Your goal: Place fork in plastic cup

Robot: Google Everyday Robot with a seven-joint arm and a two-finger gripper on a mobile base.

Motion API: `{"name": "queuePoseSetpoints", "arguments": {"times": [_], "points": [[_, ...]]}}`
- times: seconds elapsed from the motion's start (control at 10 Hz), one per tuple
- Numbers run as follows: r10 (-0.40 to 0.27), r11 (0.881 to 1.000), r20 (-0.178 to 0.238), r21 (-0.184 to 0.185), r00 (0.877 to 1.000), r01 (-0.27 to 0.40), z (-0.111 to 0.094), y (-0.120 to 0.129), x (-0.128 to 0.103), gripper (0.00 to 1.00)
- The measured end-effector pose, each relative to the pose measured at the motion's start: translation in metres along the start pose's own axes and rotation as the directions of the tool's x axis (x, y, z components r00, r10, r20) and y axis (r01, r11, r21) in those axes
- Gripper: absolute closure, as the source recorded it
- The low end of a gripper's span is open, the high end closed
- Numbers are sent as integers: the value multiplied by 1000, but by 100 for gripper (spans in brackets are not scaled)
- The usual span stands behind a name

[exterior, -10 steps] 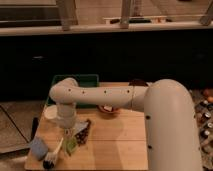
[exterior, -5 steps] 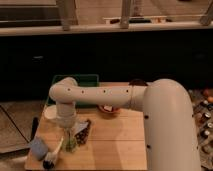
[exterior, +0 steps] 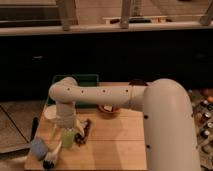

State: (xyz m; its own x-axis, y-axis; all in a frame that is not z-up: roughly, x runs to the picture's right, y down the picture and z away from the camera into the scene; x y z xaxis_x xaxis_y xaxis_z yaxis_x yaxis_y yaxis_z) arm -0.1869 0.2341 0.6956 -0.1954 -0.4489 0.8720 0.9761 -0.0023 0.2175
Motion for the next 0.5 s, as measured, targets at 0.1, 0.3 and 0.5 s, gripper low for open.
{"name": "queuePoseSetpoints", "arguments": {"times": [0.1, 0.3, 0.5], "points": [[-2, 1000, 0, -1, 1000, 2, 0, -2, 0, 20], [-3, 1000, 2, -3, 1000, 3, 0, -4, 0, 20], [-4, 1000, 3, -4, 1000, 4, 0, -6, 1, 20]]}}
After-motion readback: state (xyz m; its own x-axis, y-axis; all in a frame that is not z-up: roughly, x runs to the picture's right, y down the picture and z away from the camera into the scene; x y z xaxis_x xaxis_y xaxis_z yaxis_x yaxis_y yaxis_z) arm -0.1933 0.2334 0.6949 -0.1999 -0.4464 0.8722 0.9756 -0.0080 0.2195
